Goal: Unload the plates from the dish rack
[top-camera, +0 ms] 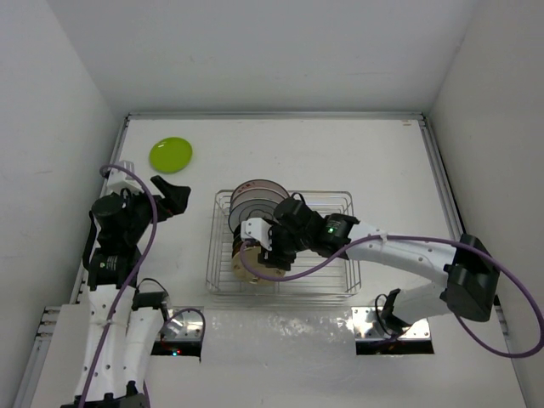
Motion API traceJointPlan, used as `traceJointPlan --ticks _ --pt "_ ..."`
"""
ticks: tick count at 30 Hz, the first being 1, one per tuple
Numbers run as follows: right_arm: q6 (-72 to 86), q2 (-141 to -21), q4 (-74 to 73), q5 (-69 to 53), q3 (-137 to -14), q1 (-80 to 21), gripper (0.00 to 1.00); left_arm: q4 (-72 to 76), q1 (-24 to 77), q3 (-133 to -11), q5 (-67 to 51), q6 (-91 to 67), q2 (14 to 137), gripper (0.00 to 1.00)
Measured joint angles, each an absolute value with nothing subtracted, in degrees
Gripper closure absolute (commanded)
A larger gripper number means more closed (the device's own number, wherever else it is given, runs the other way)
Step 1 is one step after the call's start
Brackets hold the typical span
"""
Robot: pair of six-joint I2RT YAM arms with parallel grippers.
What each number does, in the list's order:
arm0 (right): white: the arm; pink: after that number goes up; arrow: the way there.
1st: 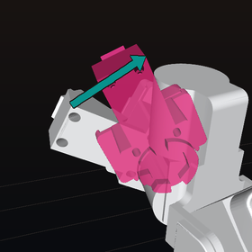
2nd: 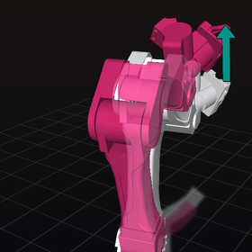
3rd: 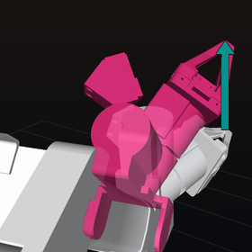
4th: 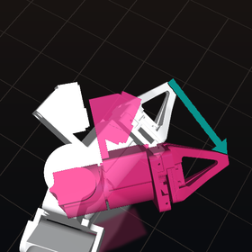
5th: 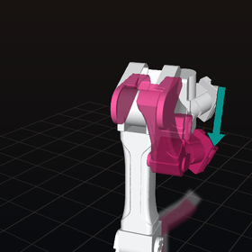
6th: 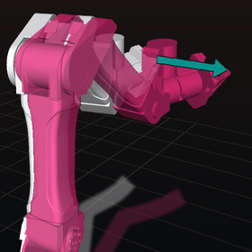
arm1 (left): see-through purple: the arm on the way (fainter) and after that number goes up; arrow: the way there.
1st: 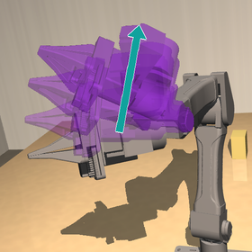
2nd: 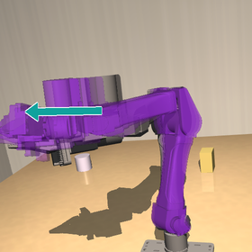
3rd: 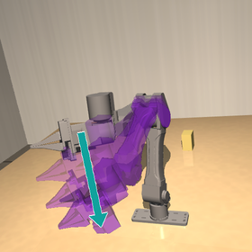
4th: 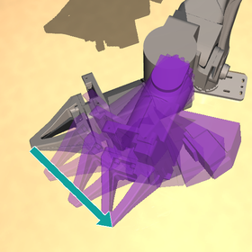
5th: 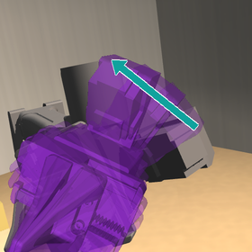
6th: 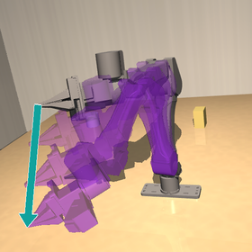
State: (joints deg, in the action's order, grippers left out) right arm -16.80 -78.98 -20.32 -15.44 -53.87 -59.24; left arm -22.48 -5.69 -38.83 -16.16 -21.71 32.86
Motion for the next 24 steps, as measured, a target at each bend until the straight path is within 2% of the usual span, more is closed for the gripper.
traceJointPlan --ticks 6,7,8,12,19,24 --pt "-16.9 -80.4 -18.9 -16.2 -53.9 -59.2 0.60 -22.5 -5.7 -38.8 -16.2 -21.7 32.9 0.00" --pt "-16.9 -80.7 -18.6 -16.3 -53.9 -59.2 0.73 -22.5 -5.7 -38.8 -16.2 -21.7 32.9 0.00" --pt "-17.1 -80.9 -18.3 -16.3 -53.9 -59.2 0.78 -22.5 -5.7 -38.8 -16.2 -21.7 32.9 0.00" --pt "-16.7 -81.4 -18.0 -16.6 -53.9 -59.2 0.79 -22.5 -5.7 -38.8 -16.2 -21.7 32.9 0.00" --pt "-16.6 -81.4 -17.5 -14.8 -54.2 -59.2 0.98 -22.5 -5.7 -38.8 -16.2 -21.7 33.1 0.00" --pt "-16.6 -81.4 -18.6 -13.0 -56.0 -59.1 1.00 -22.5 -5.7 -38.8 -16.2 -21.7 33.1 0.00"
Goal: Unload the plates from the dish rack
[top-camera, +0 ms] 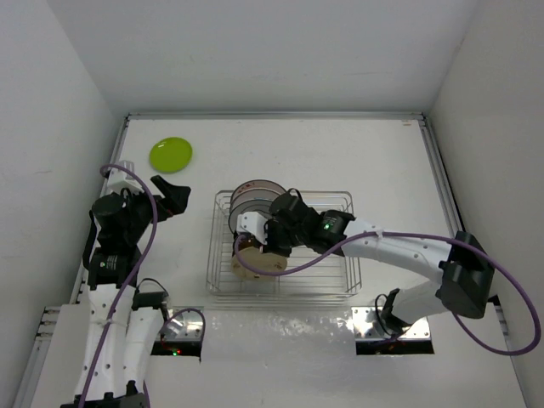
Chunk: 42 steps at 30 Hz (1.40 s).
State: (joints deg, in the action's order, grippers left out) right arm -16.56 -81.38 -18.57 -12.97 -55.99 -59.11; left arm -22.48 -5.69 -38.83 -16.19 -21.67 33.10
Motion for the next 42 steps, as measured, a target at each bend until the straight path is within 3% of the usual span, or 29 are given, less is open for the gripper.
traceJointPlan --ticks 9,18,24,29,34,37,40,41,42 --pt "-12.6 -78.5 -19.3 -6.1 -60.0 -59.1 1.00 -22.5 -5.7 -39.0 -17.5 -21.7 33.3 0.00" --pt "4.7 -72.6 -20.3 11.6 -70.3 -57.3 1.00 -20.1 -5.7 -48.6 -25.3 -28.0 35.6 0.00" --pt "17.2 -67.7 -15.9 9.6 -67.2 -47.2 1.00 -11.9 -5.7 -52.4 -36.3 -33.7 37.7 0.00" --pt "23.0 -65.5 -11.6 4.2 -65.1 -46.3 1.00 -4.0 -5.7 -51.9 -47.1 -37.2 43.3 0.03" --pt "27.7 -65.6 -6.0 -0.6 -65.0 -46.3 1.00 -1.8 -5.6 -49.9 -51.9 -38.8 47.5 0.13" --pt "30.5 -67.0 -2.2 -3.0 -65.1 -46.3 1.00 -1.3 -5.5 -49.0 -53.5 -39.8 48.1 0.24" --pt "32.9 -69.3 0.6 -4.5 -65.1 -46.3 1.00 0.8 -4.9 -49.0 -54.6 -40.5 48.1 0.27" --pt "33.6 -70.2 1.5 -4.8 -65.1 -46.3 1.00 1.6 -4.7 -49.0 -55.0 -40.8 48.1 0.32" --pt "34.4 -71.2 2.4 -5.1 -65.1 -46.3 1.00 2.1 -4.4 -49.0 -55.2 -41.1 48.1 0.49"
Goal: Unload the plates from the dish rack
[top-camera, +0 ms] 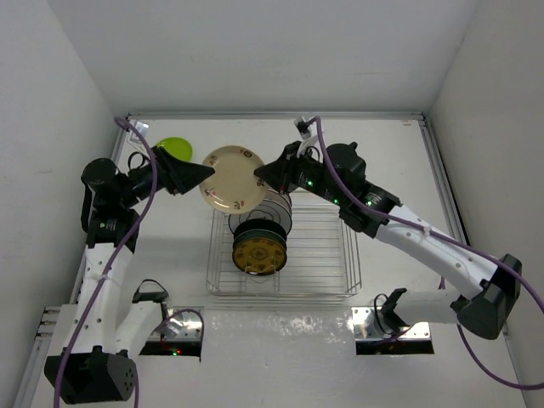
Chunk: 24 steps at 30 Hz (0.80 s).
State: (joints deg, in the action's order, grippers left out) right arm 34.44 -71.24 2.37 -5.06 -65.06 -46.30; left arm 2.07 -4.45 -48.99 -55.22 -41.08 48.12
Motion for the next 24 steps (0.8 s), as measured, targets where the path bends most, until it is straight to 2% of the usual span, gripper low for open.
traceJointPlan --ticks 1,2,3,4,5,7,8,10,11,12,14,15,16,24 --pt "34.8 -71.8 2.8 -5.2 -65.1 -46.3 1.00 2.4 -4.3 -49.0 -55.4 -41.3 48.1 0.57" --pt "35.4 -72.6 3.5 -5.3 -65.1 -46.3 1.00 2.7 -4.1 -49.0 -55.6 -41.1 48.1 0.71" --pt "35.9 -73.2 4.1 -5.4 -65.1 -46.3 1.00 2.9 -4.0 -49.0 -55.7 -41.4 48.2 0.80" --pt "36.4 -73.6 4.7 -5.5 -65.1 -46.3 1.00 3.0 -3.9 -49.0 -55.4 -40.8 48.3 0.84" --pt "37.0 -73.8 5.3 -5.8 -65.1 -46.3 1.00 3.0 -3.9 -49.0 -55.0 -40.6 48.7 0.93" --pt "37.7 -73.9 6.4 -5.1 -65.1 -46.2 1.00 2.7 -3.9 -49.1 -54.3 -39.5 49.5 0.99" --pt "38.1 -73.9 6.6 -4.7 -65.1 -46.2 1.00 2.5 -3.8 -49.1 -54.0 -38.8 50.0 1.00" --pt "38.8 -74.2 6.8 -3.9 -65.1 -46.2 0.78 2.2 -3.8 -49.1 -53.3 -37.6 50.9 1.00" --pt "38.8 -74.3 6.9 -3.5 -65.1 -46.2 0.60 1.7 -3.7 -49.2 -52.4 -37.5 51.4 1.00" --pt "38.9 -74.4 7.0 -3.2 -65.1 -46.2 0.32 0.9 -3.7 -49.3 -51.5 -37.7 51.7 1.00" --pt "38.3 -74.3 7.2 -2.1 -65.1 -46.2 0.24 -0.3 -3.7 -49.4 -48.7 -38.4 52.6 1.00" --pt "37.9 -74.1 6.9 -1.2 -65.1 -46.2 0.09 -0.8 -3.7 -49.5 -47.2 -38.9 53.0 1.00" --pt "37.8 -73.8 6.3 0.1 -65.1 -46.2 0.01 -1.8 -3.7 -49.9 -45.2 -39.6 53.3 1.00" --pt "34.2 -63.6 -4.4 16.8 -61.3 -45.7 0.01 -12.3 -5.8 -60.7 -20.6 -44.9 58.3 1.00"
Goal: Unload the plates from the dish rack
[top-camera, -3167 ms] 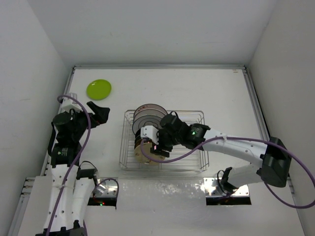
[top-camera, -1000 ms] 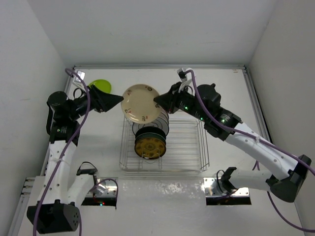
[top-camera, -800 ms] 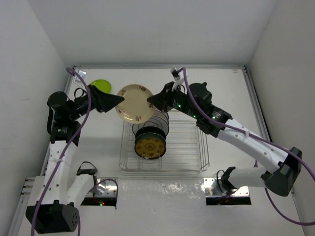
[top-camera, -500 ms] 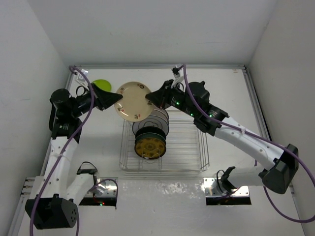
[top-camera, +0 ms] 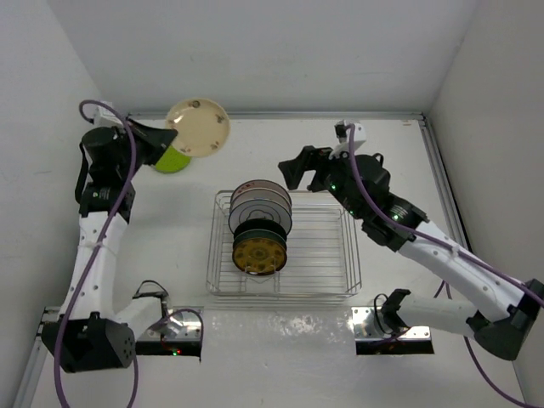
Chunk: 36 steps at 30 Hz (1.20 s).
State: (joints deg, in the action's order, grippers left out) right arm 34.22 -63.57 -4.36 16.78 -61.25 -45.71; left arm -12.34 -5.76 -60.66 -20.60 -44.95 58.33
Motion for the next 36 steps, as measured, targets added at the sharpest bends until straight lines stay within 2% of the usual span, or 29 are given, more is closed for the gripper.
traceJointPlan --ticks 7,14,20,26,33,36 --pt "28.6 -55.3 -10.8 20.9 -58.3 -45.7 0.01 -13.1 -11.7 -71.4 -5.7 -48.1 79.0 1.00" --pt "24.7 -50.0 -15.6 19.5 -54.3 -45.7 0.01 -12.8 -14.9 -80.2 -3.0 -47.6 103.7 1.00" --pt "22.7 -49.9 -17.4 17.8 -51.9 -45.7 0.01 -12.2 -15.6 -85.2 -2.9 -46.3 112.2 1.00" --pt "21.5 -52.7 -17.7 16.6 -51.3 -45.7 0.01 -12.7 -16.3 -85.2 -1.2 -45.5 113.3 0.93" --pt "20.9 -55.1 -17.6 14.9 -51.3 -45.7 0.01 -13.3 -17.0 -85.5 -1.1 -44.9 116.9 0.71" --pt "20.0 -56.1 -17.6 13.7 -51.3 -45.7 0.01 -14.0 -17.0 -86.1 -1.5 -44.8 118.2 0.56"
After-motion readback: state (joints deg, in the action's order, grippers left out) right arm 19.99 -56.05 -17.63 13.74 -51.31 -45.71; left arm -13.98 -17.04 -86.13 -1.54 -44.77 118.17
